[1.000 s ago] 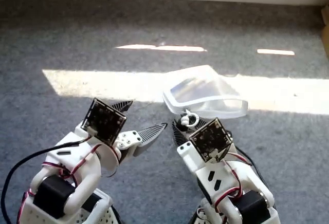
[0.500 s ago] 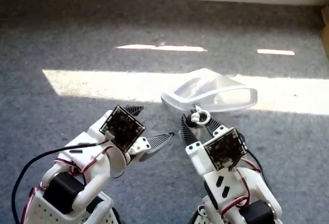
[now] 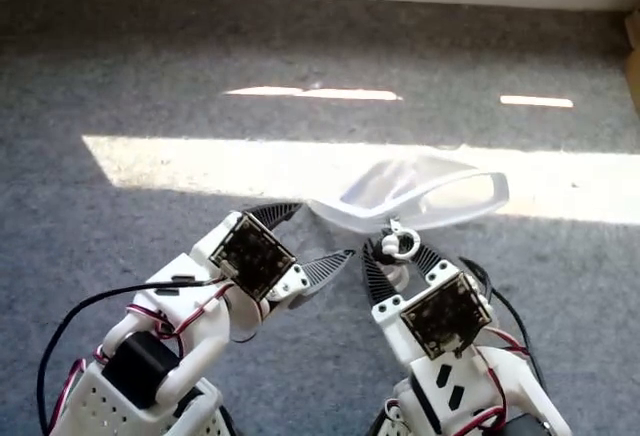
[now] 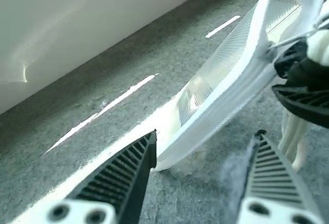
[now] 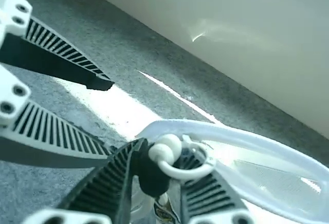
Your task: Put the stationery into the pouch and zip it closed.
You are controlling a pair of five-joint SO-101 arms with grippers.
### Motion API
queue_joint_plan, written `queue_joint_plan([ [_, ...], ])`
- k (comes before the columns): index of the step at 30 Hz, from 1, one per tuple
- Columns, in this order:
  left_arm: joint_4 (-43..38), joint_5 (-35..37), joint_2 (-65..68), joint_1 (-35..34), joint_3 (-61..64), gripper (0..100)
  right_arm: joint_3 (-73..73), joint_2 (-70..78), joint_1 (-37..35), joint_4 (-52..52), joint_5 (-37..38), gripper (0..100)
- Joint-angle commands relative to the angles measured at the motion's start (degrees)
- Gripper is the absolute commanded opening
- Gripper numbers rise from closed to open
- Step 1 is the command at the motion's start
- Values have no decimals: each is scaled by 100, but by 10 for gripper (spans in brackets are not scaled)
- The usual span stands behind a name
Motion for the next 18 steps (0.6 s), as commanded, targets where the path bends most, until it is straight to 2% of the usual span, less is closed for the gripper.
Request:
queue_joint_plan([
  [1, -141, -26, -66, 277, -75, 276, -382, -84, 40, 40, 176, 5],
  [9, -149, -35, -66, 321, -84, 277, -426, -84, 40, 435, 545, 5],
  [14, -141, -53, -66, 796, -84, 277, -426, -84, 31, 435, 536, 5],
  [18, -158, -53, -57, 892, -75, 274, -435, -84, -127, 514, 536, 5],
])
